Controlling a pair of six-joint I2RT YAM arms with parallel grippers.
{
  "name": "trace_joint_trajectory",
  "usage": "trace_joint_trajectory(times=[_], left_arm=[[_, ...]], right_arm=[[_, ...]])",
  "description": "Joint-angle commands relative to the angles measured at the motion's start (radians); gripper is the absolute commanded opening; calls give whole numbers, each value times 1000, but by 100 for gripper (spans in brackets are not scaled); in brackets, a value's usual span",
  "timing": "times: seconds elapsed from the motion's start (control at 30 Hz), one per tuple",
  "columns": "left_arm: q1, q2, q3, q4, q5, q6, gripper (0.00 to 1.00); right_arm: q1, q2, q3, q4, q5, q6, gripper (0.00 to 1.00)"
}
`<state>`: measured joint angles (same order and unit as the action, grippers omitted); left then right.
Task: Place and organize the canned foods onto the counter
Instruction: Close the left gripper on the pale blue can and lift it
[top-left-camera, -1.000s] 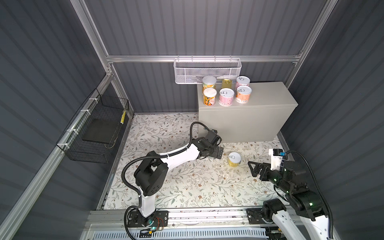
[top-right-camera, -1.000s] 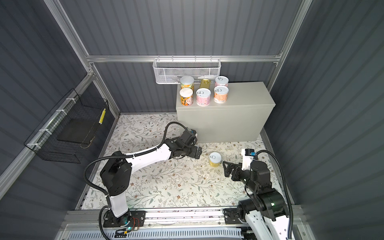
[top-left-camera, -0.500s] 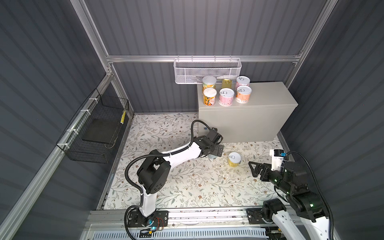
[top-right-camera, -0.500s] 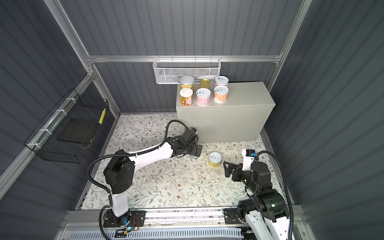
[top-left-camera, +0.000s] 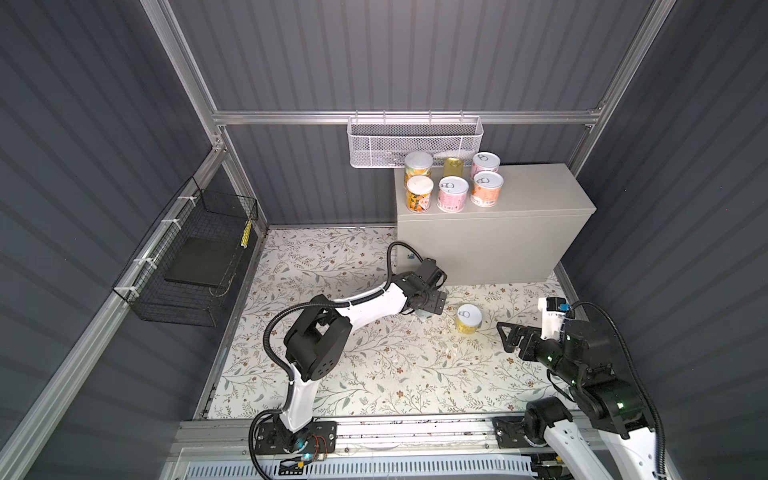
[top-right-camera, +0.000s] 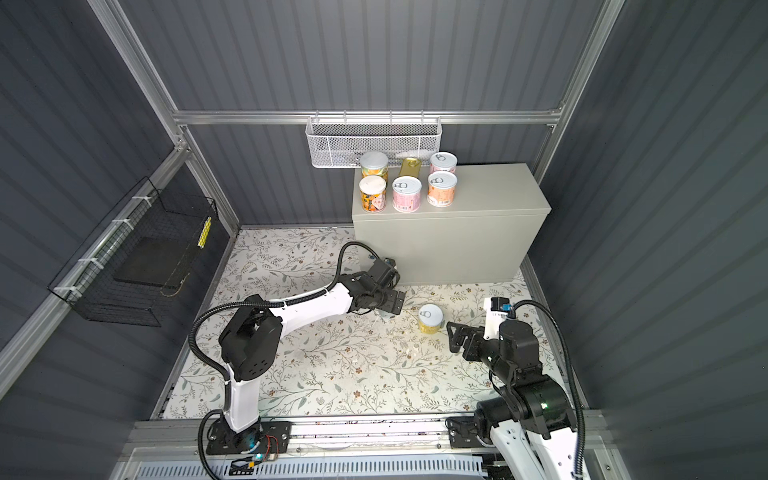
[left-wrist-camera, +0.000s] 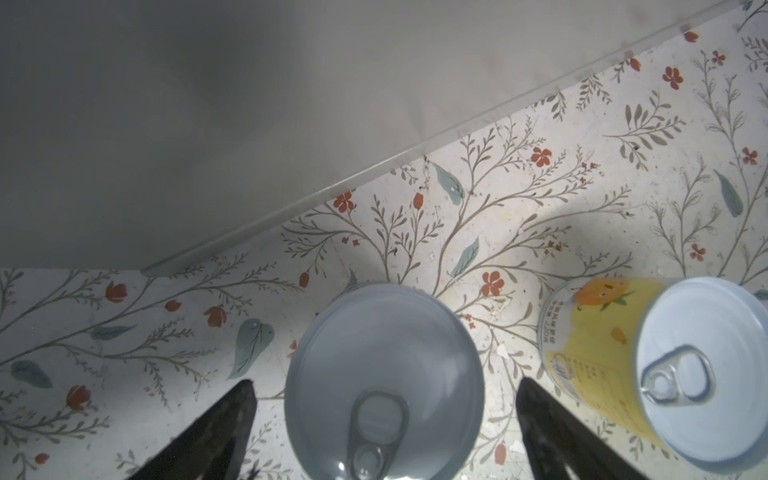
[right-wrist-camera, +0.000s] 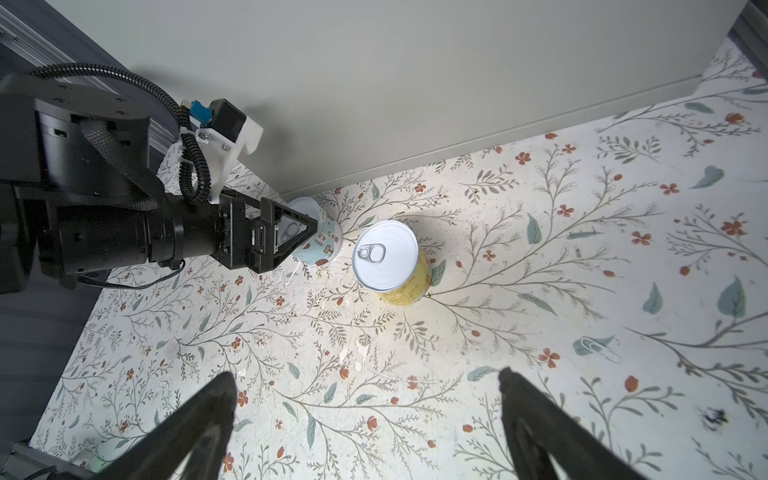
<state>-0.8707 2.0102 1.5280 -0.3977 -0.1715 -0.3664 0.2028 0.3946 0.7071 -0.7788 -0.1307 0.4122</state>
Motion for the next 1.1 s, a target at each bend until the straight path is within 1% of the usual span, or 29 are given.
trace_joint_trajectory(times=[0.0,0.03,0.43,0.6,0.73,0.83,0.93,1.0,1.07], left_arm=[[5,30,34,-34,18,39,93],[4,31,30,-26,18,40,92],[4,77,40,-26,4,46,93],[4,85,46,-33,-3,46,91],[4,79,42,-27,-15,52,81],[4,73,37,-26,-11,55,71],[4,57,24,-25,0,58,65],[4,36,5,-15,3,58,64],[4,14,-14,-8,9,60,61]], right_arm=[[0,1,-9,-4,6,5,99],[0,0,-9,-4,2,5,99],[0,-7,-12,0,-4,9,99],[0,-11,-16,1,0,11,99],[0,-10,-18,3,-1,10,99],[0,-5,-18,4,-4,8,99],[0,-2,-19,7,-9,5,99],[0,-1,-17,7,-9,4,99],[0,-4,-13,14,-37,-16,99]])
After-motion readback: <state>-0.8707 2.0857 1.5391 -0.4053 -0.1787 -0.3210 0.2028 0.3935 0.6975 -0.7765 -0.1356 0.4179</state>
